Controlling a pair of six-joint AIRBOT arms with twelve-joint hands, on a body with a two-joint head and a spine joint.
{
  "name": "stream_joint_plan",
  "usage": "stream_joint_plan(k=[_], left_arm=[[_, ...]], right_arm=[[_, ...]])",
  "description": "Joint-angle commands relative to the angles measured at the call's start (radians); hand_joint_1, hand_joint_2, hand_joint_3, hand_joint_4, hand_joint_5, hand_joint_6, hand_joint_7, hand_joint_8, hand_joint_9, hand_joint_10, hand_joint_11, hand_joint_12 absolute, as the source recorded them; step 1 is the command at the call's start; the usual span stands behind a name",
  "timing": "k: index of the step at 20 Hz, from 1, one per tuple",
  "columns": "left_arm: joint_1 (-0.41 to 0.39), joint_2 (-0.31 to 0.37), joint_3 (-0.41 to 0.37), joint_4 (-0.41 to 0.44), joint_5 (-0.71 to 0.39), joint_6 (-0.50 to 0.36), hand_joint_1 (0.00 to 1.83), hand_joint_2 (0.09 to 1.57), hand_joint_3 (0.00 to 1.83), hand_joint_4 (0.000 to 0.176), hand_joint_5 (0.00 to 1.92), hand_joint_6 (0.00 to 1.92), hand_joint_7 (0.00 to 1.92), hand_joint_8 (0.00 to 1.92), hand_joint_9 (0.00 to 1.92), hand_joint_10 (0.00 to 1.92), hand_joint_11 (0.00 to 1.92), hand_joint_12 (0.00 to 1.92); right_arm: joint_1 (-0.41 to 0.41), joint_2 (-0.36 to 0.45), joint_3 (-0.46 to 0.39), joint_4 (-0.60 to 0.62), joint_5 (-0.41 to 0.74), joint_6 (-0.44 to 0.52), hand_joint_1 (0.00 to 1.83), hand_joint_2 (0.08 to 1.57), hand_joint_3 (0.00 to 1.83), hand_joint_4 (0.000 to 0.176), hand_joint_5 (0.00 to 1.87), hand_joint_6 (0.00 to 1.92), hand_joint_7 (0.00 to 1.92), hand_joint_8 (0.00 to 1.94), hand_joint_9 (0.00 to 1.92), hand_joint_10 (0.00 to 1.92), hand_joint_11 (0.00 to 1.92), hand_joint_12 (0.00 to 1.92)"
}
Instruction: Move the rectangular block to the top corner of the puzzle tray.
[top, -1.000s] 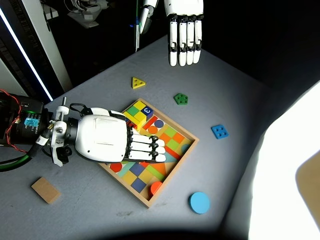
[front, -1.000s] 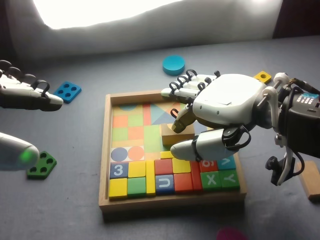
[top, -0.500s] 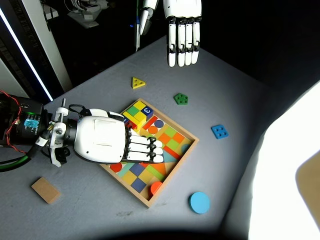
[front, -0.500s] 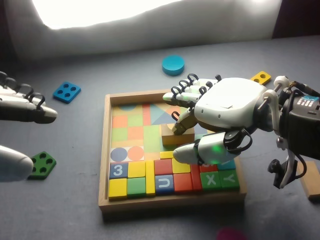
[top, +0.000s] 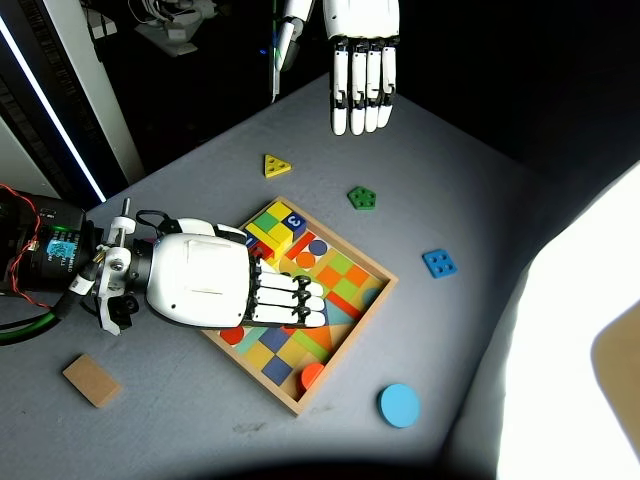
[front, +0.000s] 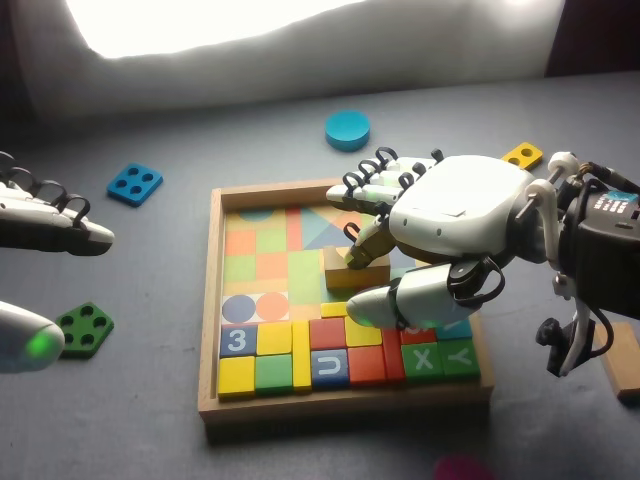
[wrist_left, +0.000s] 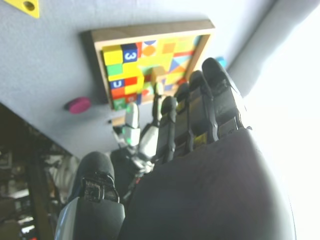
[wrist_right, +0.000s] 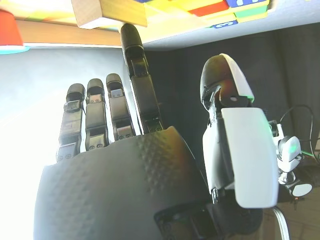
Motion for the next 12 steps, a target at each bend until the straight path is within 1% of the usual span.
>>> stream_joint_plan(k=[1, 2, 3, 4, 5, 6, 9, 10, 12], left_arm=[[-0.008, 0.005, 0.001, 0.010, 0.081, -0.002, 0.04, 1.25, 0.00, 0.029, 0.13, 0.00, 0.15, 0.00, 0.15, 0.00, 0.00, 0.49], [-0.010, 0.005, -0.003, 0.010, 0.081, -0.002, 0.00, 1.25, 0.00, 0.034, 0.11, 0.00, 0.13, 0.00, 0.13, 0.00, 0.00, 0.46], [-0.010, 0.005, -0.003, 0.010, 0.081, -0.002, 0.00, 1.26, 0.00, 0.029, 0.11, 0.00, 0.12, 0.00, 0.13, 0.00, 0.00, 0.46], [-0.010, 0.005, -0.003, 0.010, 0.081, -0.002, 0.00, 1.26, 0.00, 0.029, 0.11, 0.00, 0.12, 0.00, 0.13, 0.00, 0.00, 0.46], [-0.011, 0.005, -0.003, 0.010, 0.081, -0.002, 0.03, 1.25, 0.00, 0.024, 0.13, 0.01, 0.15, 0.01, 0.14, 0.00, 0.00, 0.46], [-0.012, 0.005, -0.003, 0.010, 0.081, -0.002, 0.02, 1.25, 0.00, 0.026, 0.13, 0.00, 0.13, 0.00, 0.13, 0.00, 0.00, 0.43], [-0.016, 0.004, -0.004, 0.010, 0.081, -0.002, 0.00, 1.25, 0.00, 0.032, 0.12, 0.00, 0.14, 0.00, 0.13, 0.00, 0.00, 0.44], [-0.017, 0.004, -0.005, 0.010, 0.081, -0.002, 0.03, 1.25, 0.00, 0.028, 0.14, 0.01, 0.16, 0.01, 0.14, 0.01, 0.00, 0.44], [-0.018, 0.004, -0.010, 0.010, 0.081, -0.002, 0.00, 1.26, 0.00, 0.025, 0.13, 0.00, 0.16, 0.00, 0.14, 0.00, 0.00, 0.42]], right_arm=[[0.002, -0.001, 0.005, -0.002, 0.095, 0.000, 0.00, 1.22, 0.00, 0.000, 0.65, 0.05, 0.00, 0.00, 0.00, 0.00, 0.00, 0.00], [0.000, -0.004, 0.014, 0.009, 0.093, 0.001, 0.00, 1.22, 0.00, 0.000, 0.65, 0.05, 0.00, 0.00, 0.00, 0.00, 0.00, 0.00], [0.000, -0.004, 0.015, 0.011, 0.092, 0.001, 0.00, 1.22, 0.00, 0.000, 0.65, 0.05, 0.00, 0.00, 0.00, 0.00, 0.00, 0.00], [0.001, -0.008, 0.024, 0.019, 0.087, 0.001, 0.00, 1.22, 0.00, 0.000, 0.65, 0.05, 0.00, 0.00, 0.00, 0.00, 0.00, 0.00], [0.003, -0.012, 0.034, 0.026, 0.083, 0.001, 0.00, 1.22, 0.00, 0.000, 0.66, 0.06, 0.00, 0.00, 0.00, 0.00, 0.00, 0.00], [0.005, -0.014, 0.039, 0.030, 0.082, 0.001, 0.00, 1.22, 0.00, 0.000, 0.67, 0.06, 0.00, 0.00, 0.00, 0.00, 0.00, 0.00], [0.012, -0.018, 0.055, 0.042, 0.076, 0.001, 0.00, 1.22, 0.00, 0.000, 0.66, 0.06, 0.00, 0.00, 0.00, 0.00, 0.00, 0.00], [0.014, -0.019, 0.059, 0.046, 0.075, 0.001, 0.00, 1.22, 0.00, 0.000, 0.67, 0.06, 0.00, 0.00, 0.00, 0.00, 0.00, 0.00], [0.018, -0.019, 0.066, 0.054, 0.069, 0.001, 0.00, 1.22, 0.00, 0.000, 0.68, 0.06, 0.00, 0.00, 0.00, 0.00, 0.00, 0.00]])
